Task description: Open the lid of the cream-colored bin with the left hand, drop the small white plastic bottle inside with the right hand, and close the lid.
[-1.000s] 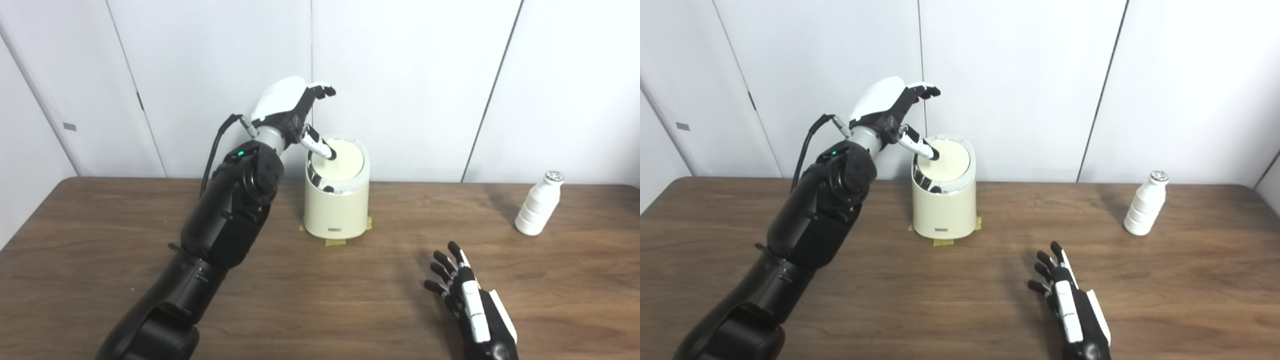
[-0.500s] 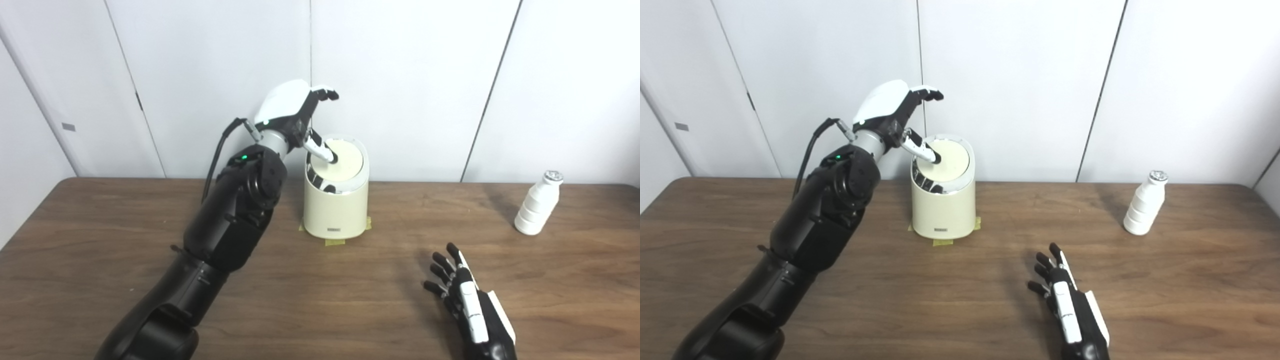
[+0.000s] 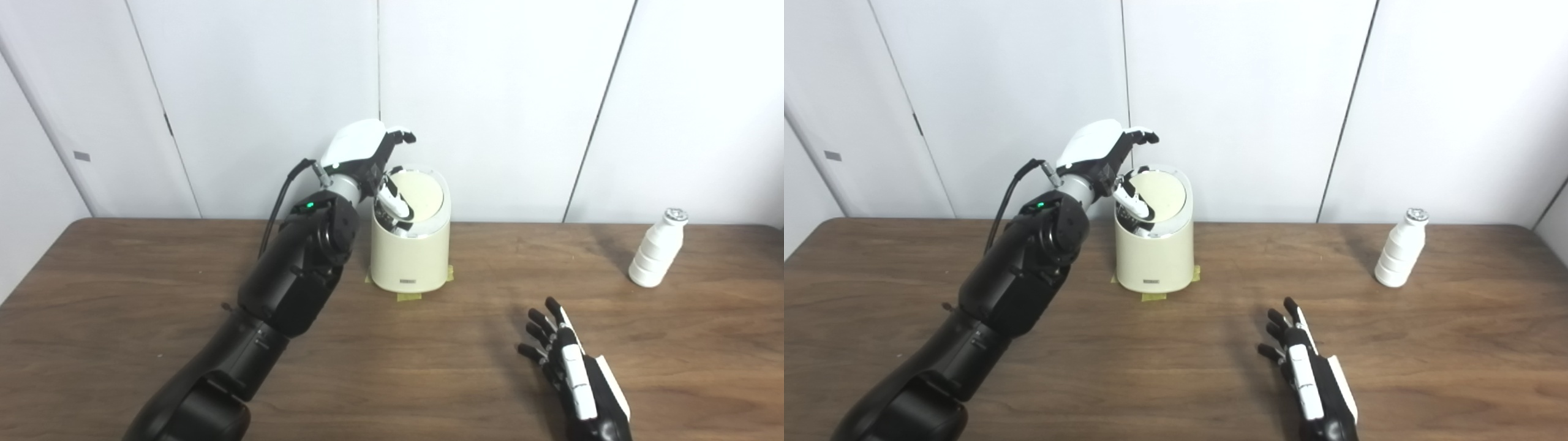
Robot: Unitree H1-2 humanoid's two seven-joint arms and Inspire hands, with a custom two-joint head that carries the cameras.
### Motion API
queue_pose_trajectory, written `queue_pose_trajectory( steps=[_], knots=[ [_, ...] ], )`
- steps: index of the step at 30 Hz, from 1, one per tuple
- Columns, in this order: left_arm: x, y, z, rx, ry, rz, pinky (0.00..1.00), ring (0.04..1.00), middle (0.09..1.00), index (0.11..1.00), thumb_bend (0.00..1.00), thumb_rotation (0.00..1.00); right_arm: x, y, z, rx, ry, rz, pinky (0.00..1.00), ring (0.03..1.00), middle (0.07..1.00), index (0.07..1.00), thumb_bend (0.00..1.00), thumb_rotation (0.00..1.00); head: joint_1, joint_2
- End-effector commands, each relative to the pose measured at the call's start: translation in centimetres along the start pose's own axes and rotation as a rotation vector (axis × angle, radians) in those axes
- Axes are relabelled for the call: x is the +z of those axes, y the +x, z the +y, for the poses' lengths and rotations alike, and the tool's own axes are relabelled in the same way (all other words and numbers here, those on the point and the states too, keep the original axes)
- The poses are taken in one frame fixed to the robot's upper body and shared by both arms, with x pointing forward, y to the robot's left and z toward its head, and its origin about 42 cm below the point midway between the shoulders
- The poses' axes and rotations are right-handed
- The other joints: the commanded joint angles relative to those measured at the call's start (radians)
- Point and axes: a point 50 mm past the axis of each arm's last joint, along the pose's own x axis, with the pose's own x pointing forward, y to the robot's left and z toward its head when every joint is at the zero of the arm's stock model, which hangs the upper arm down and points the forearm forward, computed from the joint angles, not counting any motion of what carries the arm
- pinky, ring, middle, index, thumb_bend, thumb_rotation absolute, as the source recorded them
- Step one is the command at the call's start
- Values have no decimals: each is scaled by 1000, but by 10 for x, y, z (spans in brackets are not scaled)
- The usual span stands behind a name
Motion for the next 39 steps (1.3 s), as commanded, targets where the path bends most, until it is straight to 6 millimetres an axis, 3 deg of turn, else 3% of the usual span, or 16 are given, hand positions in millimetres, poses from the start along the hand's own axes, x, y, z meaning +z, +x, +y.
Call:
queue_pose_trajectory(
  steps=[1, 8, 14, 30, 39],
  knots=[
    [21, 9, 28, 92, 35, -58, 802, 875, 888, 871, 899, 0, 0, -13, 2, -10, 11, 5, 813, 925, 934, 1000, 531, 1000, -1, 1],
    [22, 13, 26, 98, 19, -54, 796, 886, 889, 872, 889, 0, 1, -13, 2, -11, 0, -1, 811, 919, 938, 1000, 566, 1000, -8, 0],
    [25, 13, 26, 92, 35, -62, 854, 901, 894, 876, 880, 0, 3, -13, 3, -20, 4, 0, 809, 919, 934, 1000, 553, 1000, -9, 1],
    [34, 8, -7, 82, 527, -192, 922, 897, 878, 907, 1000, 1, 5, -14, 5, -16, 16, -1, 811, 918, 932, 1000, 543, 1000, -13, 6],
    [38, 7, -12, 53, 525, -191, 945, 938, 897, 916, 1000, 8, 6, -15, 3, -20, 6, -2, 806, 915, 929, 1000, 540, 1000, -13, 14]
  ],
)
